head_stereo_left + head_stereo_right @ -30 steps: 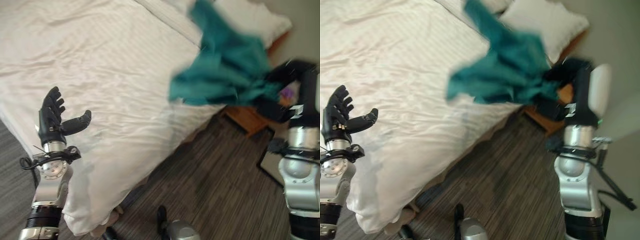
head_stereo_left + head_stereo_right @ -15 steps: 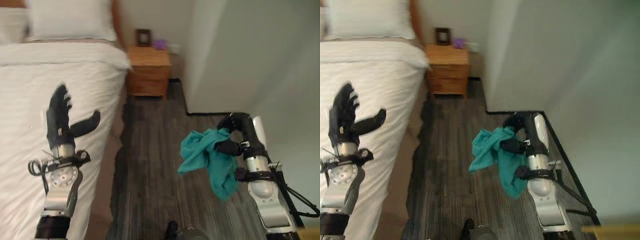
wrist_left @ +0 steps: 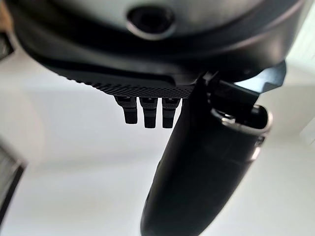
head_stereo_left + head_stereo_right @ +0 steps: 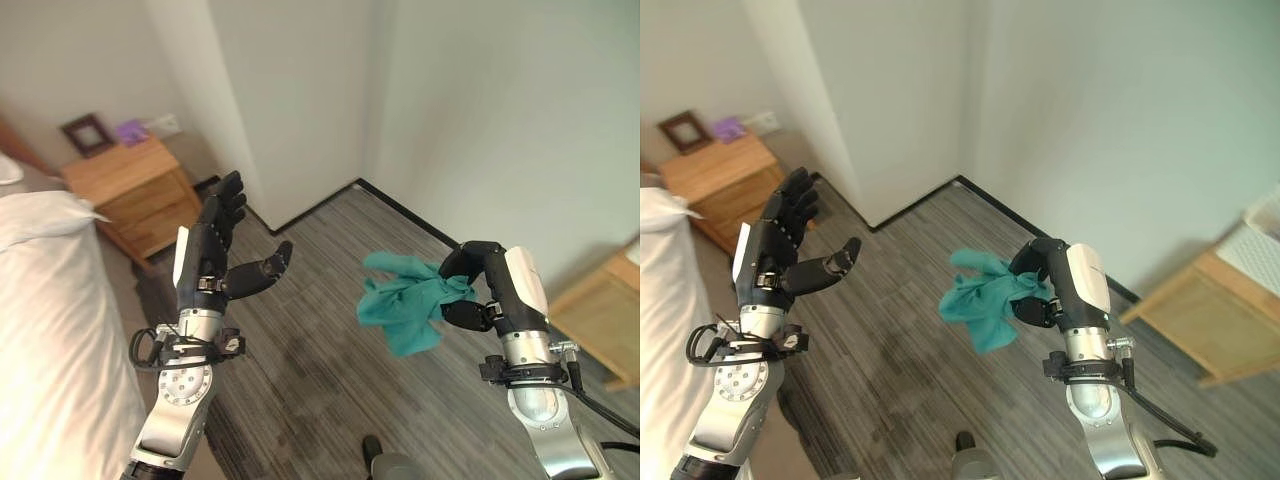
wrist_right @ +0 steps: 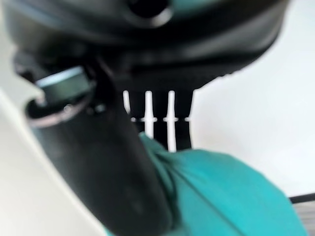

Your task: Pick up bed clothes into laundry basket.

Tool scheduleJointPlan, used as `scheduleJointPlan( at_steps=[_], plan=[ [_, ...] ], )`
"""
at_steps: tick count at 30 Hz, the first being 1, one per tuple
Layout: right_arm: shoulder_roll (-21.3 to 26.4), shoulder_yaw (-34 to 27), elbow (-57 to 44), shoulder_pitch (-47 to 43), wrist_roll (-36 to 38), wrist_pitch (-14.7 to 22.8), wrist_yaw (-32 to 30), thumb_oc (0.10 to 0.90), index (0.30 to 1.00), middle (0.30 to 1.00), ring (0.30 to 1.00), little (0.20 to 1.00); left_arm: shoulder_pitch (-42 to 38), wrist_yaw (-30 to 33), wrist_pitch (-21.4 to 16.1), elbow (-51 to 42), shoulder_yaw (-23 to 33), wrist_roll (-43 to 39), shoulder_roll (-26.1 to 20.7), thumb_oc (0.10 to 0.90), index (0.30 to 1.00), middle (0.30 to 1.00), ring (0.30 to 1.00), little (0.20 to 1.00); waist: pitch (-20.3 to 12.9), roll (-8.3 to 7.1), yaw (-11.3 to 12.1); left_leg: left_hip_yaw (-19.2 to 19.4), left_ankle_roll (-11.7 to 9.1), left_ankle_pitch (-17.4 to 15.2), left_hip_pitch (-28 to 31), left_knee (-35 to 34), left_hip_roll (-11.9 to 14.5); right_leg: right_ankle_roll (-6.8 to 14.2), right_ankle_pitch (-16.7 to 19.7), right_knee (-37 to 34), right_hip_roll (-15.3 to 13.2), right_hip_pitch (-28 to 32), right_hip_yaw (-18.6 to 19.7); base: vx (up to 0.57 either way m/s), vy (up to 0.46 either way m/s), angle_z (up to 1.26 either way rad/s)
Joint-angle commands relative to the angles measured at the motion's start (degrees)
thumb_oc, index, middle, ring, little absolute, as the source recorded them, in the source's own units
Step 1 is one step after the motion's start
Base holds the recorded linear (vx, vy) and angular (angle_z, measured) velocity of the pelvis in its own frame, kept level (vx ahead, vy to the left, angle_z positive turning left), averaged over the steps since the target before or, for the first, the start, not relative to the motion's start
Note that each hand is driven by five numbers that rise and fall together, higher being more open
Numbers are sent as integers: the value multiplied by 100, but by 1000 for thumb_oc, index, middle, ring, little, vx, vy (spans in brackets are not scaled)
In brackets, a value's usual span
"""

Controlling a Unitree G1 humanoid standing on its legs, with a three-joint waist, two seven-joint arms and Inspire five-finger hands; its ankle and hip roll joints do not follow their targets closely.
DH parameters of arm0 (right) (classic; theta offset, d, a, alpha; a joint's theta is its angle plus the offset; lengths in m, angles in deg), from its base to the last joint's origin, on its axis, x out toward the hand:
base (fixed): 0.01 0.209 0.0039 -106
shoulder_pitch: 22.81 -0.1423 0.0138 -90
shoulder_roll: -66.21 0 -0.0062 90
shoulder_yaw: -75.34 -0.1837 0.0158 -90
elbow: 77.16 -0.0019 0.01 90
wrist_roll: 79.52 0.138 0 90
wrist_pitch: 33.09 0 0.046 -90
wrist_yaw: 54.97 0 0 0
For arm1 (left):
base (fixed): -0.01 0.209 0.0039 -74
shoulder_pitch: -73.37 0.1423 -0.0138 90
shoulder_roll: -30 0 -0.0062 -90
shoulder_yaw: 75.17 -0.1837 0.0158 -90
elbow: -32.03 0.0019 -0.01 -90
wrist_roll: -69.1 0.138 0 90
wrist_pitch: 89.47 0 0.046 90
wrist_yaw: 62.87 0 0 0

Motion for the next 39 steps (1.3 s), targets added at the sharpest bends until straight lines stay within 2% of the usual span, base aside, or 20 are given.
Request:
scheduleJointPlan(
  at_steps=[1, 6, 7, 8, 9, 10, 13, 15, 16, 21, 24, 27, 28, 29, 30, 33, 34, 35, 37, 39],
  plan=[
    [378, -55, -674, -454, -248, 420, -138, 400, 300, 300, 300, 300, -661, -46, -355, -192, -207, 67, -10, 800, 900, 900, 900, 900, -321, 291, 67, -380, -92, -295, -86, 285, 137, 273, -237, -246, 111, 457, -485, 16, 158, -191],
    [378, -46, -627, -356, -400, 319, -226, 400, 300, 300, 300, 300, -1202, -12, -267, 119, -661, 82, 10, 800, 900, 900, 900, 900, -263, 255, -8, -53, -7, -138, 3, -63, 142, 390, -232, 222, 111, 124, -378, -17, 120, -101],
    [361, 118, -559, -484, -459, 259, -203, 400, 300, 300, 300, 300, -1439, 79, -196, 329, -827, 187, 53, 800, 900, 900, 900, 900, -212, 289, -107, 226, 80, -95, 214, -500, 190, 537, -160, 473, 34, -167, -669, -94, 181, -75],
    [341, 228, -474, -581, -568, 188, -166, 400, 300, 300, 300, 300, -1512, 48, -164, 317, -893, 227, 35, 800, 900, 900, 900, 900, -155, 298, -51, 657, 99, -88, 406, -810, 177, 704, -45, 718, -206, -462, -1457, -135, 199, -136],
    [323, 286, -411, -607, -631, 145, -167, 400, 300, 300, 300, 300, -1517, 4, -144, 298, -914, 236, 35, 800, 900, 900, 900, 900, -126, 295, -28, 837, 102, -149, 447, -822, 164, 717, -34, 823, -402, -565, -2030, -88, 70, -161],
    [323, 287, -410, -608, -631, 145, -168, 400, 300, 300, 300, 300, -1517, 4, -144, 298, -913, 236, 35, 800, 900, 900, 900, 900, -126, 294, -31, 835, 102, -149, 446, -822, 164, 718, -36, 825, -403, -565, -2033, -67, 25, -157],
    [252, 414, -382, -658, -665, 114, -118, 400, 300, 300, 300, 300, -1232, -121, -79, 155, -803, 280, -40, 800, 900, 900, 900, 900, -121, 177, 70, 1369, 191, -332, 656, -822, 67, 634, 295, 956, -774, -763, -3395, 17, 10, -54],
    [244, 434, -419, -659, -685, 126, -100, 400, 300, 300, 300, 300, -1173, -111, -82, 151, -762, 298, -49, 800, 900, 900, 900, 900, -94, 184, 78, 1447, 220, -370, 705, -822, 55, 667, 381, 1099, -854, -865, -3546, 59, -5, -78],
    [215, 476, -489, -710, -711, 129, -76, 400, 300, 300, 300, 300, -1037, -163, -72, 136, -691, 212, -52, 800, 900, 900, 900, 900, -82, 202, 84, 1563, 252, -444, 793, -822, 40, 719, 503, 1356, -1060, -1027, -3885, 56, -5, -61],
    [174, 442, -600, -805, -676, 92, -170, 400, 300, 300, 300, 300, -798, -240, -113, 213, -652, -137, 65, 800, 900, 900, 900, 900, -106, 216, -37, 1476, 248, -577, 959, -822, 8, 782, 708, 1386, -1115, -1422, -4013, 160, -86, -11],
    [197, 544, -586, -915, -767, 49, -212, 400, 300, 300, 300, 300, -795, -322, -87, 305, -647, -162, 49, 800, 900, 900, 900, 900, -236, 258, -13, 1637, 104, -800, 1137, -818, 70, 626, 542, 548, -1122, -1052, -4211, 219, -210, 16],
    [99, 637, -471, -866, -614, 92, -207, 400, 300, 300, 300, 300, -716, -306, -98, 252, -664, -157, 34, 800, 900, 900, 900, 900, -343, 278, 5, 1683, -5, -846, 1242, -755, 149, 439, 479, 365, -905, -846, -4119, 213, -181, -1],
    [-36, 728, -295, -782, -160, 192, -134, 400, 300, 300, 300, 300, -657, -256, -123, 271, -577, -179, 43, 800, 900, 900, 900, 900, -373, 329, -3, 1764, -114, -960, 1241, -228, 311, 294, 311, 447, -829, -762, -4134, 333, -308, -18],
    [-103, 792, -188, -770, 96, 239, -105, 400, 300, 300, 300, 300, -639, -235, -123, 287, -580, -246, 51, 800, 900, 900, 900, 900, -376, 356, 14, 1813, -244, -753, 1080, 267, 463, 185, 206, 383, -722, -610, -4113, 230, -249, -19],
    [-103, 795, -177, -776, 105, 246, -107, 400, 300, 300, 300, 300, -639, -236, -125, 287, -579, -248, 48, 800, 900, 900, 900, 900, -378, 362, 9, 1807, -263, -776, 1053, 318, 488, 170, 206, 364, -699, -602, -4125, 150, -234, -7],
    [-226, 947, 269, -787, 988, 278, 65, 400, 300, 300, 300, 300, -620, -257, -132, 288, -566, -447, 36, 800, 900, 900, 900, 900, -284, 323, 115, 1668, -639, 317, 282, 2455, 917, -234, -84, -45, -298, -15, -4028, 261, -359, -34],
    [-237, 925, 308, -874, 1384, 315, 129, 400, 300, 300, 300, 300, -534, -283, -158, 187, -546, -520, 16, 800, 900, 900, 900, 900, -104, 213, 294, 1409, -642, 613, -226, 3551, 718, -366, -210, -339, -215, 347, -3847, 229, -239, -33],
    [-240, 920, 310, -879, 1388, 317, 132, 400, 300, 300, 300, 300, -540, -283, -157, 185, -546, -520, 12, 800, 900, 900, 900, 900, -110, 181, 280, 1406, -620, 644, -258, 3548, 678, -361, -183, -349, -256, 330, -3860, 236, -163, -100],
    [-314, 924, 417, -923, 1623, 308, 202, 400, 300, 300, 300, 300, -443, -278, -162, 142, -555, -606, 59, 800, 900, 900, 900, 900, 36, 122, 458, 1401, -543, 359, -869, 3870, 698, -295, -277, -528, -250, 586, -3592, 216, -5, -116],
    [-429, 959, 513, -960, 1840, 335, 229, 400, 300, 300, 300, 300, -394, -243, -115, 178, -538, -627, 103, 800, 900, 900, 900, 900, 90, 183, 653, 1435, -461, 218, -1239, 3302, 825, -170, -404, -591, -206, 757, -3335, 309, 99, -89]
  ],
)
